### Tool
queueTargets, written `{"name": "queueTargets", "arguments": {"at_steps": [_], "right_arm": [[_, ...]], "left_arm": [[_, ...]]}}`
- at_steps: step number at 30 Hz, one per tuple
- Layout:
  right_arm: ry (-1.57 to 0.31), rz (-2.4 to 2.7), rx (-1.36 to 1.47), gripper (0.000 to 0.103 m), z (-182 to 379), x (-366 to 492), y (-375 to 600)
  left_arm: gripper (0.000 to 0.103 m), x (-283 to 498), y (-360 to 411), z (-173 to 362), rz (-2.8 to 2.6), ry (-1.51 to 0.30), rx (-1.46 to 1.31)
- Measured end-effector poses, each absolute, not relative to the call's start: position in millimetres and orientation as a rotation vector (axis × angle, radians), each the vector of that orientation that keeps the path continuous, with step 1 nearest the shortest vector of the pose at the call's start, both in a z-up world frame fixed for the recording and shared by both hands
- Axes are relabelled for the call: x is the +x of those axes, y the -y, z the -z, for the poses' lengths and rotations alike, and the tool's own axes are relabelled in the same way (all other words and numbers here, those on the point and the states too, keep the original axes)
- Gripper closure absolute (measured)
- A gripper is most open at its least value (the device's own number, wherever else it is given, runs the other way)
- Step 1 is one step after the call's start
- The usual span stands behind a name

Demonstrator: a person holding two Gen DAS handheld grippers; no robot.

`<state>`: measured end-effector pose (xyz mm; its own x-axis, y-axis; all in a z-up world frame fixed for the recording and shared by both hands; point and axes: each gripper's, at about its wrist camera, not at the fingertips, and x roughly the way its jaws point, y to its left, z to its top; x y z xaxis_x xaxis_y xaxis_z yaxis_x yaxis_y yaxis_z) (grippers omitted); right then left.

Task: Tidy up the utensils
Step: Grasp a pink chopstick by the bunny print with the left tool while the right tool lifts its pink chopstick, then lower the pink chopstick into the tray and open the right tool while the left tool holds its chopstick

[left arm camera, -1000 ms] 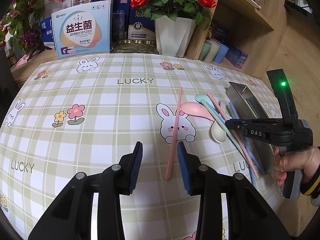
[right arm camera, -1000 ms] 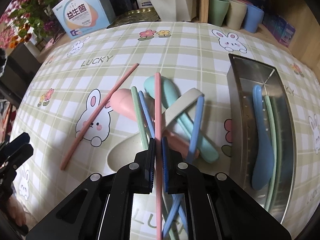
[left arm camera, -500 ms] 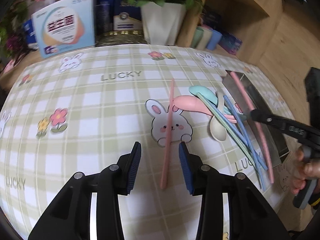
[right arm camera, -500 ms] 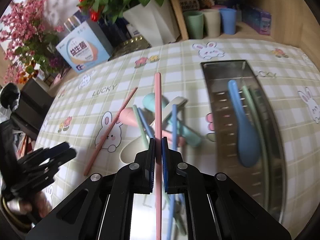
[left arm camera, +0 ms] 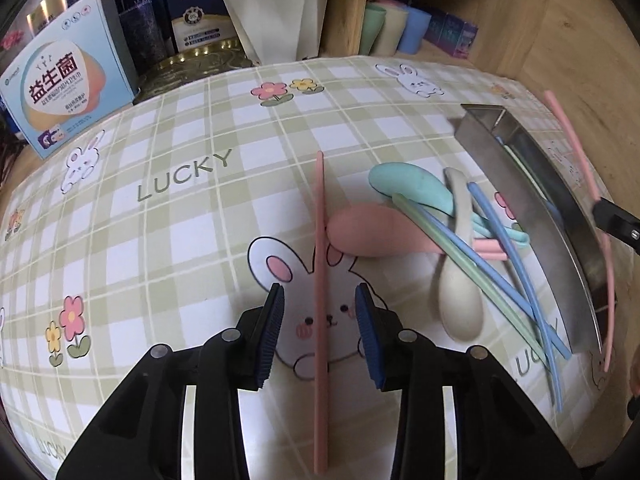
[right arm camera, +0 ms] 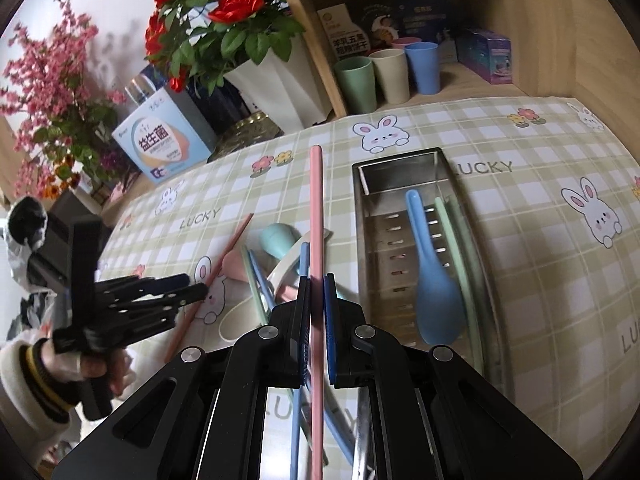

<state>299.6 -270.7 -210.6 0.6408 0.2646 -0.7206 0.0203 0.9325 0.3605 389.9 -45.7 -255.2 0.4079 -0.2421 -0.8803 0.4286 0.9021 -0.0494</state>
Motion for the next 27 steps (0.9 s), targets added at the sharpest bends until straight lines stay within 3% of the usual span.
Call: {"name": "queueTargets", "arguments": {"at_steps": [10,12,14,17,27], "right_arm": [[-0.852,-0.138,0.43,0.097,212.8,285.5,285.7],[-0.85,-0.143,0.439,0.097,212.7,282.2,284.8],[-0.848,-0.149,0.446,0.096,213.8,277.4,281.9],[-0.856,-0.157,0.454,0.096,216.8,273.3,279.2],[-0.858,-0.147,0.455,0.097,217.0,264.6,282.0]], "left_arm": [[0.07,392.1,53.5,264.3,0.366,-1.094,0.244],[0.076,390.0,53.9,264.2,0.359,-1.094,0.242],[0.096,383.3,56.1,263.9,0.363,-1.091,0.245],[0.097,372.8,61.4,263.9,0.339,-1.082,0.284],[0.097,337.5,24.5,244.0,0.297,-1.061,0.045]]}}
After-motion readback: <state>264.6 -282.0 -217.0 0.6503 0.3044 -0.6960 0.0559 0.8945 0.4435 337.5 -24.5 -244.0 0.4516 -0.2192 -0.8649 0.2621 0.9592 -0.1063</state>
